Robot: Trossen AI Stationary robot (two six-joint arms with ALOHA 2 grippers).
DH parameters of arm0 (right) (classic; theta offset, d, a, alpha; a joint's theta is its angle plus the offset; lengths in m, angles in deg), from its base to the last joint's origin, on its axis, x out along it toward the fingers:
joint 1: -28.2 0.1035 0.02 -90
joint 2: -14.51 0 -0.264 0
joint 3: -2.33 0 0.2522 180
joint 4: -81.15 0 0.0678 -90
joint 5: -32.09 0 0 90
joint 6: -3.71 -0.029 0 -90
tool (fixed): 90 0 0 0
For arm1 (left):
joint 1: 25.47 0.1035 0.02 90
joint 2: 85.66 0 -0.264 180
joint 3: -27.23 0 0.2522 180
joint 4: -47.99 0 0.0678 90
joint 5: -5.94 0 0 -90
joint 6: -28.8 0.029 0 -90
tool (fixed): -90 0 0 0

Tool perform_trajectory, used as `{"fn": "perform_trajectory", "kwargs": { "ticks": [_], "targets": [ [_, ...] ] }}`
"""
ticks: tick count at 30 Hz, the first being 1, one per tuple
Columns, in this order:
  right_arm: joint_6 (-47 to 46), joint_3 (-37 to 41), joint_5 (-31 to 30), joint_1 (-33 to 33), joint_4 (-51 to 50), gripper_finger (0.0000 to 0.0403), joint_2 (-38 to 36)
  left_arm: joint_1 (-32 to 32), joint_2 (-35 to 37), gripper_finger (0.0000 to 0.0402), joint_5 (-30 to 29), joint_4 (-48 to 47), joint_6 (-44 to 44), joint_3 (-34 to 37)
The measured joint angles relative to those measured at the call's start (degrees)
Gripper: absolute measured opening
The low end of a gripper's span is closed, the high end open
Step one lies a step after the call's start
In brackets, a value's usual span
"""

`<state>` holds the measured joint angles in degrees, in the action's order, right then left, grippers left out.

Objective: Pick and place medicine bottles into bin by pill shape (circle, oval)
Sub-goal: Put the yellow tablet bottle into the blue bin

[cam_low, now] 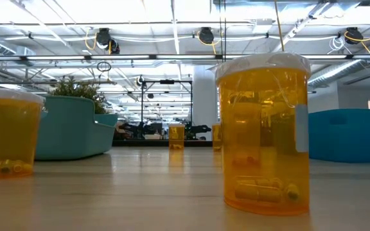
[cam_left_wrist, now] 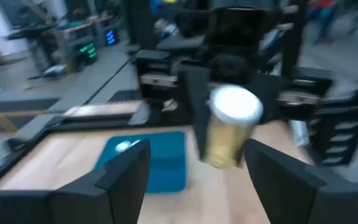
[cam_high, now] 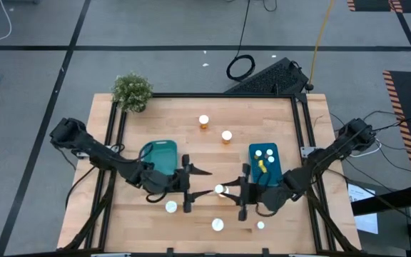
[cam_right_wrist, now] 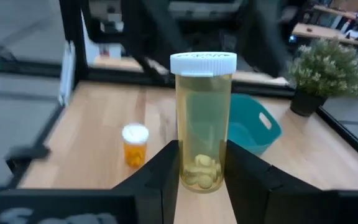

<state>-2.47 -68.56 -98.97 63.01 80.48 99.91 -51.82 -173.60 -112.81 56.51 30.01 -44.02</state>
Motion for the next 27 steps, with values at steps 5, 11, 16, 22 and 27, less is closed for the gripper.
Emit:
{"fn": "perform_trajectory", "kwargs": {
  "ticks": [5, 11, 16, 22, 27],
  "targets": [
    [0.73, 7.09, -1.05, 0.11, 12.1, 0.0105, -2.66, 2.23, -2.46, 0.0255, 5.94, 8.13, 0.02, 2.37],
    [2.35, 13.67, -0.91, -1.48, 24.2, 0.0106, -2.75, 3.62, -6.95, 0.0256, 7.54, 15.66, -0.46, 2.0],
    [2.37, 15.41, -0.69, -2.17, 26.09, 0.0106, -2.73, 5.55, -7.48, 0.0257, 6.84, 17.33, -3.48, 2.0],
    [2.73, 15.5, -0.26, -3.11, 26.13, 0.0106, -2.7, 8.51, -8.0, 0.0257, 12.07, 17.54, -6.17, 1.99],
    [2.41, 15.53, 2.3, -4.06, 26.12, 0.0107, -2.68, 9.2, -9.17, 0.0257, 15.21, 19.47, -6.22, 1.87]
  ]
}}
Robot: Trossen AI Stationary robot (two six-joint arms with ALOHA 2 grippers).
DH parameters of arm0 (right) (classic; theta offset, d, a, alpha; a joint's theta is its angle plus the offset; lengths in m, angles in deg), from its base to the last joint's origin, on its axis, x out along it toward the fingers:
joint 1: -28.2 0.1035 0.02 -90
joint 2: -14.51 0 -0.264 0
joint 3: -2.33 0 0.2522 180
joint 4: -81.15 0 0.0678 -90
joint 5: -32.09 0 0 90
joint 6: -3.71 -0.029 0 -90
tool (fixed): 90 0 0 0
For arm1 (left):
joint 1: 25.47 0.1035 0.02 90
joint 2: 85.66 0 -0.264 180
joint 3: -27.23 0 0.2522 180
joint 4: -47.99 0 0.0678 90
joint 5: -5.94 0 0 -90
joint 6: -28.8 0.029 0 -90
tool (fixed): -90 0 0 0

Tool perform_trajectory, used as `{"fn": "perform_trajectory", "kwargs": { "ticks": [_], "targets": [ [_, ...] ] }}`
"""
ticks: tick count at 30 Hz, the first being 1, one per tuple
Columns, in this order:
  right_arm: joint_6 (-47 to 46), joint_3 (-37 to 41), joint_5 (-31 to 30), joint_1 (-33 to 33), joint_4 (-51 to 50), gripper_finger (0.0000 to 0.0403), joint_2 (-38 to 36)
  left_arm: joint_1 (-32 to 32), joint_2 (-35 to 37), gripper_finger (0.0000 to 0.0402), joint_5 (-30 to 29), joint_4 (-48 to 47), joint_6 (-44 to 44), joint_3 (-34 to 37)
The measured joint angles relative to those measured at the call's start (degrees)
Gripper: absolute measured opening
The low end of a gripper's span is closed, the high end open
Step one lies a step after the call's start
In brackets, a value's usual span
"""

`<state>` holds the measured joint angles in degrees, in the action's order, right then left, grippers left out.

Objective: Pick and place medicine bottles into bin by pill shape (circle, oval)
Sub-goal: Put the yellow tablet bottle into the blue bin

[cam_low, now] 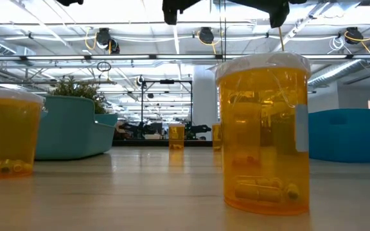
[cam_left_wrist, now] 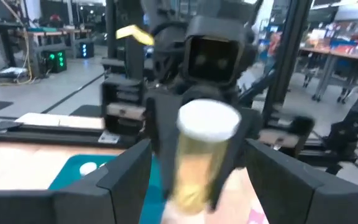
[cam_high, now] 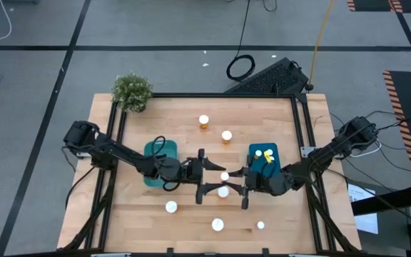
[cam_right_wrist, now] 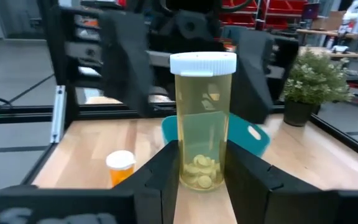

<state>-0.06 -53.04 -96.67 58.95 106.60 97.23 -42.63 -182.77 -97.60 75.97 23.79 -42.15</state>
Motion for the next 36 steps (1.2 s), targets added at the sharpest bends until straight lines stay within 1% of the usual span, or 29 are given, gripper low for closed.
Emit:
{"fn": "perform_trajectory", "kwargs": {
  "ticks": [10, 15, 19, 23, 27, 29, 36],
  "targets": [
    [0.0, 0.0, -0.09, -0.11, 0.01, 0.0107, 0.02, 0.14, -0.34, 0.0253, 0.02, 0.41, 2.13, 0.02],
    [-0.02, -0.02, -0.07, -0.33, 0.0, 0.0107, 0.02, 0.18, -0.31, 0.0217, 0.04, 0.43, 2.87, 0.02],
    [-0.02, -0.02, -0.07, -0.36, -0.01, 0.0107, 0.02, 0.25, -0.31, 0.0185, 1.59, 0.53, 2.97, 0.02],
    [-0.02, -0.02, -0.07, -0.4, 0.02, 0.0107, 0.02, 0.47, -0.6, 0.0168, 1.66, 0.53, 3.0, 0.02],
    [-0.04, -0.02, -0.1, -0.44, -0.04, 0.0107, 0.02, 0.64, -1.44, 0.0164, 1.92, 0.7, 2.99, 0.02],
    [-0.06, -0.04, -0.12, -0.44, -0.09, 0.0107, 0.02, 0.96, -2.44, 0.0163, 1.99, 2.5, 3.0, 0.0],
    [-0.07, -0.07, -0.18, -0.47, -0.49, 0.0107, 0.04, 1.05, -2.57, 0.0163, 2.12, 3.08, 3.66, 0.02]
  ]
}}
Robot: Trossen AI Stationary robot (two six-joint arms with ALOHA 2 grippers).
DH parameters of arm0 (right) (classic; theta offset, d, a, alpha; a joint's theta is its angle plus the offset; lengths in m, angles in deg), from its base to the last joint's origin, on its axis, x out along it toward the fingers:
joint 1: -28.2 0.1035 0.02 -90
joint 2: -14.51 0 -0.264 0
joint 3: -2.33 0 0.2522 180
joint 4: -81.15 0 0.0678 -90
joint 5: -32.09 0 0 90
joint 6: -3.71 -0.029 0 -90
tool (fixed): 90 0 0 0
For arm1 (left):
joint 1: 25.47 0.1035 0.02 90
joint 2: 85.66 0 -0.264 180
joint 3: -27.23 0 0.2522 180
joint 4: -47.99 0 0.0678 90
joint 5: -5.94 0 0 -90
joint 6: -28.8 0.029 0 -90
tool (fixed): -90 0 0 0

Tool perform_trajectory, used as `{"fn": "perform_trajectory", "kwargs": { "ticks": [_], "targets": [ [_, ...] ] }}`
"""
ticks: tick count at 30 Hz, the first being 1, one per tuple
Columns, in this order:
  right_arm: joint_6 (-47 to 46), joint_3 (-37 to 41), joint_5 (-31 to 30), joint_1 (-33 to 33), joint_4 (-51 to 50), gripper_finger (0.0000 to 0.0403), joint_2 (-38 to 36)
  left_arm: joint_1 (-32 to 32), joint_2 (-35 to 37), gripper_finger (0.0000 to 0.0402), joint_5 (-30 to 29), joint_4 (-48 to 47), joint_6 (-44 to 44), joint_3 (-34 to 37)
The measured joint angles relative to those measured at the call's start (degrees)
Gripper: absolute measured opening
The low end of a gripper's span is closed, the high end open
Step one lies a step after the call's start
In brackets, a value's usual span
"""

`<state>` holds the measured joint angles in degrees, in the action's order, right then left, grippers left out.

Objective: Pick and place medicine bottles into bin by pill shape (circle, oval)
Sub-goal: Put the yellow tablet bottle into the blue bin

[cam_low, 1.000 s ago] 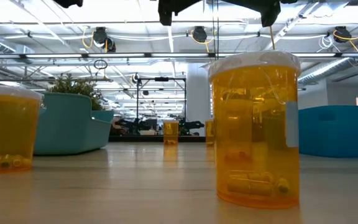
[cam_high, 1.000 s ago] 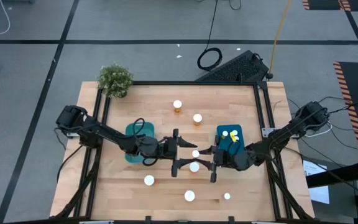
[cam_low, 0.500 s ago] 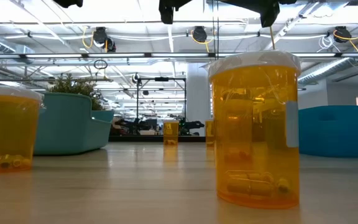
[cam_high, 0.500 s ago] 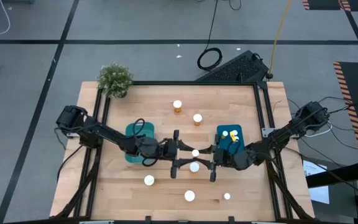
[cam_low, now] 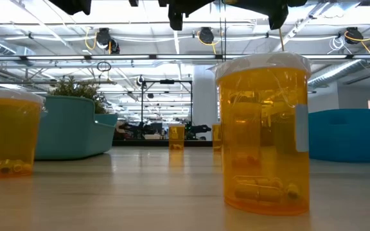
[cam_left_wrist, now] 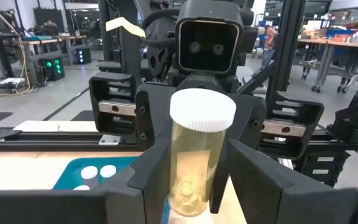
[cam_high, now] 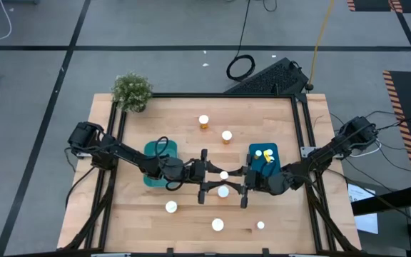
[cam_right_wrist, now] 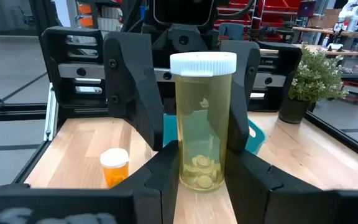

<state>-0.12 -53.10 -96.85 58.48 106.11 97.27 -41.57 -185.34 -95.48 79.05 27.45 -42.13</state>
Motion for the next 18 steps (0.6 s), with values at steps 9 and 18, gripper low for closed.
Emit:
{"fn": "perform_trajectory", "kwargs": {
  "ticks": [9, 18],
  "targets": [
    [0.07, 0.0, 0.04, -0.28, 0.04, 0.0107, -0.02, -0.09, 0.0, 0.014, -0.13, -0.07, 0.96, 0.0],
    [0.31, 0.0, 0.13, -0.55, -0.36, 0.0108, -0.02, -0.04, 0.0, 0.0107, -0.24, -0.24, 1.29, 0.0]
  ]
}}
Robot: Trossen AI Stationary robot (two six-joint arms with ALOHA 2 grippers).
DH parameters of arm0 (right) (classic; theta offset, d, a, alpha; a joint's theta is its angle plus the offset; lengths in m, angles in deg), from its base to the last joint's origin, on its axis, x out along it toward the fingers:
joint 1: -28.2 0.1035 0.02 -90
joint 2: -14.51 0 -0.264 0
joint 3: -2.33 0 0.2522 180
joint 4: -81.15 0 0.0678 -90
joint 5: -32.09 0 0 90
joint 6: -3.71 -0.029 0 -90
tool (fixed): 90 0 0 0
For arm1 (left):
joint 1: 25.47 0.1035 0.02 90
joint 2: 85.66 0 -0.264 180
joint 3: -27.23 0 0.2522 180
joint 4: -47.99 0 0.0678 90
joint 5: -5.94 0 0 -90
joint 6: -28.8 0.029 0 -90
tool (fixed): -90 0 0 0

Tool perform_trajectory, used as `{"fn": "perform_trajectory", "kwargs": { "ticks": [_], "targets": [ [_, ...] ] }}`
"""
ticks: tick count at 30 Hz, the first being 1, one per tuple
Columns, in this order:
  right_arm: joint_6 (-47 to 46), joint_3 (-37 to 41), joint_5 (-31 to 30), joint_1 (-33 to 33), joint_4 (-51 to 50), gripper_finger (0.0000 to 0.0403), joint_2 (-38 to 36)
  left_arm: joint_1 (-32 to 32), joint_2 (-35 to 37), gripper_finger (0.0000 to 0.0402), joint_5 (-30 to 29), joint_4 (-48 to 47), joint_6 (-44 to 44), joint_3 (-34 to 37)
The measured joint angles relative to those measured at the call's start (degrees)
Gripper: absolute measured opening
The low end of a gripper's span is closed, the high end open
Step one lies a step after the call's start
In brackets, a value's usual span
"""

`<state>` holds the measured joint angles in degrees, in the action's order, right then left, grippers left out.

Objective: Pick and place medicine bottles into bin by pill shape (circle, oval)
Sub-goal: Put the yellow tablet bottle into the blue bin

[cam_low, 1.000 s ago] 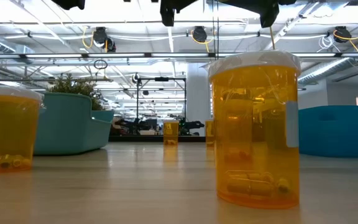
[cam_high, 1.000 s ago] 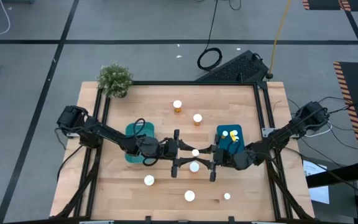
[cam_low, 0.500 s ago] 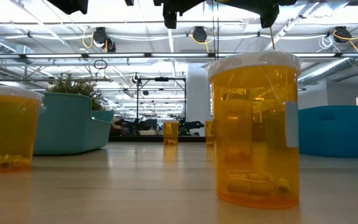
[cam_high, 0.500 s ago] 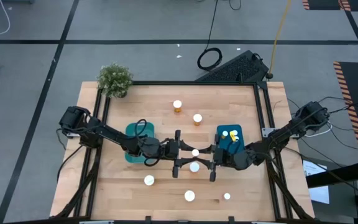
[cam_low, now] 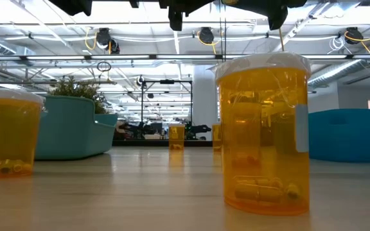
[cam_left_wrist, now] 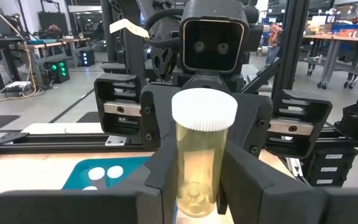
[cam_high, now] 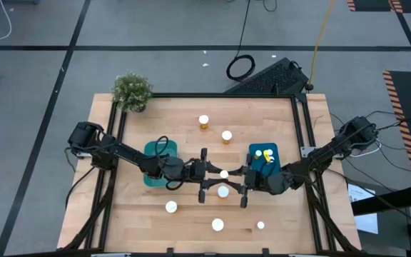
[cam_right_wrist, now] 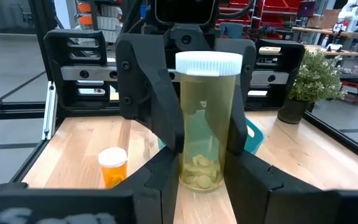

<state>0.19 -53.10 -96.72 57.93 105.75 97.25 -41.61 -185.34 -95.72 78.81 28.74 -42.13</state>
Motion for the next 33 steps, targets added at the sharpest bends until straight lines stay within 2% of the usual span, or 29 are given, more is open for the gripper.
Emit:
{"fn": "perform_trajectory", "kwargs": {
  "ticks": [3, 6, 12, 16, 21, 25, 29, 33],
  "targets": [
    [0.56, 0.0, 0.01, 0.0, -0.55, 0.0121, 0.0, -0.02, 0.0, 0.0116, 0.03, -0.16, 0.01, 0.0],
    [-0.11, -0.02, -0.11, 0.33, -3.56, 0.015, -0.29, -0.02, 0.0, 0.012, 0.16, -0.88, 0.17, 0.02],
    [-8.06, 0.0, 0.03, 0.33, -17.98, 0.0227, -4.4, 1.14, 0.02, 0.0121, 0.3, -3.76, 0.24, 0.02],
    [-14.26, -0.02, 1.65, 0.3, -25.96, 0.026, -8.94, 2.54, 0.04, 0.0122, 0.28, -7.8, 0.33, 0.02],
    [-16.87, -0.5, 4.87, -1.19, -30.16, 0.0266, -13.88, 4.51, 0.03, 0.0122, 0.28, -14.11, 0.36, 0.02],
    [-18.35, -3.83, 11.63, -5.47, -33.83, 0.026, -14.6, 5.73, 0.03, 0.0122, 0.24, -17.08, 0.35, 0.02],
    [-22.58, -9.95, 18.71, -10.91, -44.39, 0.0259, -11.45, 6.46, 0.04, 0.0122, 0.25, -18.52, 0.34, 0.02],
    [-22.2, -17.05, 19.61, -13.72, -55.09, 0.0259, -6.37, 6.83, 0.04, 0.0122, -0.02, -19.96, 0.33, 0.02]
  ]
}}
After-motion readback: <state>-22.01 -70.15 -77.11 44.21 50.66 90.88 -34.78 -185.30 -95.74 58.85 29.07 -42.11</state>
